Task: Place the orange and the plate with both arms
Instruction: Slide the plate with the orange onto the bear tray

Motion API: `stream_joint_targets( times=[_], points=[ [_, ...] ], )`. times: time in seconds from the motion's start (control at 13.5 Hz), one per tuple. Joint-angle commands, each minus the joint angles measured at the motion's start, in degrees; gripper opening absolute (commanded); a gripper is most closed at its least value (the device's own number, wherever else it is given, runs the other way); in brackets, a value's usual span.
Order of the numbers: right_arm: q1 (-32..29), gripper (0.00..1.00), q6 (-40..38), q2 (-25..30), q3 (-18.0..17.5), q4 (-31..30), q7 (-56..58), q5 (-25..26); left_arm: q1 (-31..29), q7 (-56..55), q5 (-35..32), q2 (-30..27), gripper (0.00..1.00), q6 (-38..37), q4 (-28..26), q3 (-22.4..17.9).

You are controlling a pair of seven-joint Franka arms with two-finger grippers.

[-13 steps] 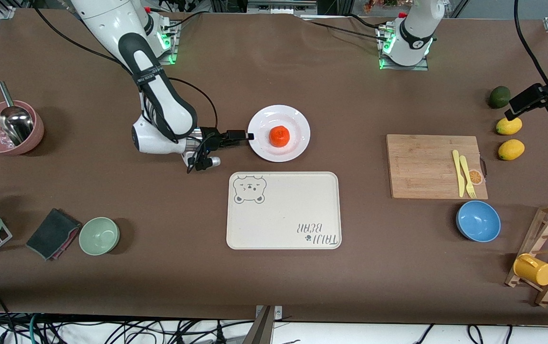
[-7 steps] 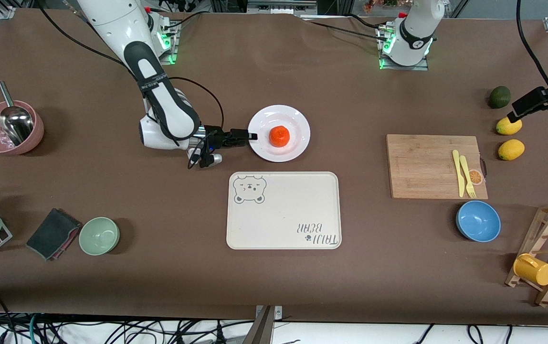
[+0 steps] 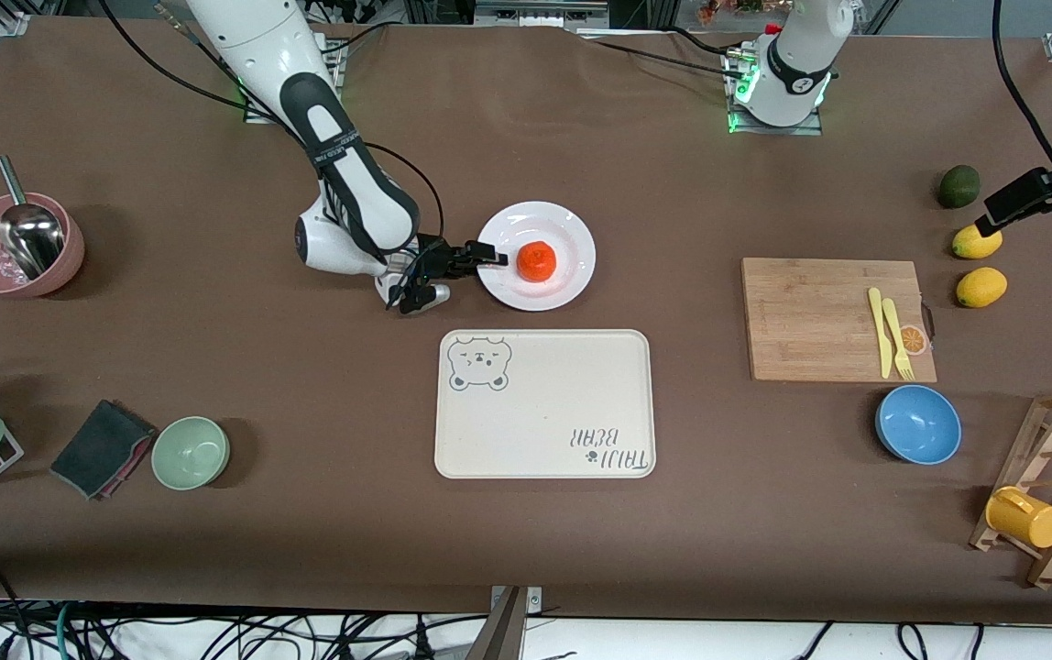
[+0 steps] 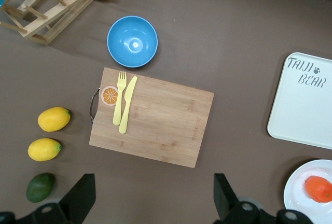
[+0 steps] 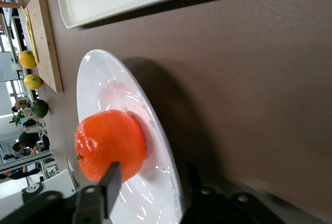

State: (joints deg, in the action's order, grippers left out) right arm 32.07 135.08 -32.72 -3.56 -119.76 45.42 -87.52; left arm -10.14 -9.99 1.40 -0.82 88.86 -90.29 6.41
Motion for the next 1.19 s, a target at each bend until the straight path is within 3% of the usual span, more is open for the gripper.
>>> stream_joint_targets(
  times=[0.0,0.15,0.52,0.82,1.11],
  points=[
    [0.5,0.16,0.8,-0.8,0.1,0.8,4.4,-1.4,-0.5,0.6,1.1,0.8,1.0,-1.2,1.9,0.2],
    [0.4,0.0,0.8,-1.1,0.2,0.9,6.1,-1.3,-0.5,0.6,1.1,0.8,1.0,-1.3,1.9,0.2],
    [-0.3,0.0,0.3,-0.9,0.7,3.8,5.3,-0.9,-0.5,0.7,1.1,0.8,1.0,-1.3,1.8,0.2],
    [-3.6,0.0,0.4,-2.5,0.7,12.6,-0.9,0.4,-0.5,0.8,1.1,0.8,1.0,-1.4,1.8,0.2],
    [-6.7,0.0,0.4,-10.8,0.8,26.4,-6.6,3.2,-0.5,0.8,1.0,0.8,1.0,-1.4,1.8,0.2]
  ],
)
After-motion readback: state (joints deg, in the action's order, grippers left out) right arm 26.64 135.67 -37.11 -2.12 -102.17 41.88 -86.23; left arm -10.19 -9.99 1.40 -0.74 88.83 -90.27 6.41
